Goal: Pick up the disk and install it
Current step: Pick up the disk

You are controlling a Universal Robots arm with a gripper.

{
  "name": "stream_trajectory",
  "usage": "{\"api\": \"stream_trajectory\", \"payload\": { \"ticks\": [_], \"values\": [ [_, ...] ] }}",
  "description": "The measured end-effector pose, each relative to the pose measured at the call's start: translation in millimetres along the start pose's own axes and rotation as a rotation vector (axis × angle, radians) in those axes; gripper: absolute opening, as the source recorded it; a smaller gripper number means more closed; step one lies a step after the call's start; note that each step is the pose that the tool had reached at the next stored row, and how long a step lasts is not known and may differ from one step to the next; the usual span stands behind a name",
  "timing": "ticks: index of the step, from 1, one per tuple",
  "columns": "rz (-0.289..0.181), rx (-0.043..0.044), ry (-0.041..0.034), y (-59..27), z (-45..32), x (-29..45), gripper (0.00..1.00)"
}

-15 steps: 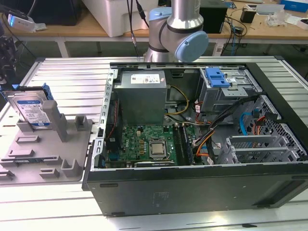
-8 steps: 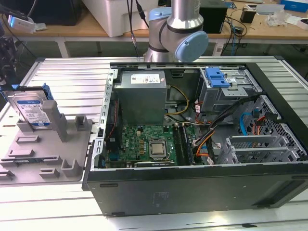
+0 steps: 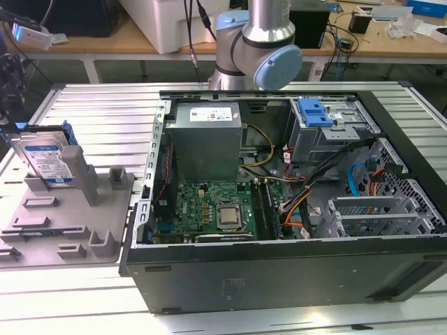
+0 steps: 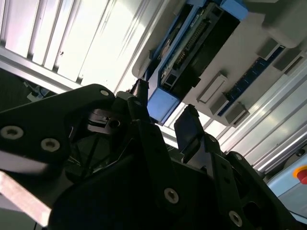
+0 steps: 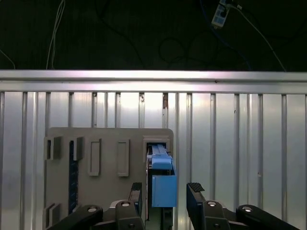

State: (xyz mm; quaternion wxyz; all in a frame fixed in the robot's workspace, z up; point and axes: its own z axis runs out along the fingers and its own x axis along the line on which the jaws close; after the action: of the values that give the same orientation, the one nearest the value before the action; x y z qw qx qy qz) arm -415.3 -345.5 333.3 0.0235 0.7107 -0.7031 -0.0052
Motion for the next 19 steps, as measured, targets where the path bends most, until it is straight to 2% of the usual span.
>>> {"api": "stream_trajectory", "payload": {
  "ticks": [19],
  "values": [
    [0.01, -0.0002, 0.0006, -0.3, 8.1, 1.5, 0.49]
  ]
}}
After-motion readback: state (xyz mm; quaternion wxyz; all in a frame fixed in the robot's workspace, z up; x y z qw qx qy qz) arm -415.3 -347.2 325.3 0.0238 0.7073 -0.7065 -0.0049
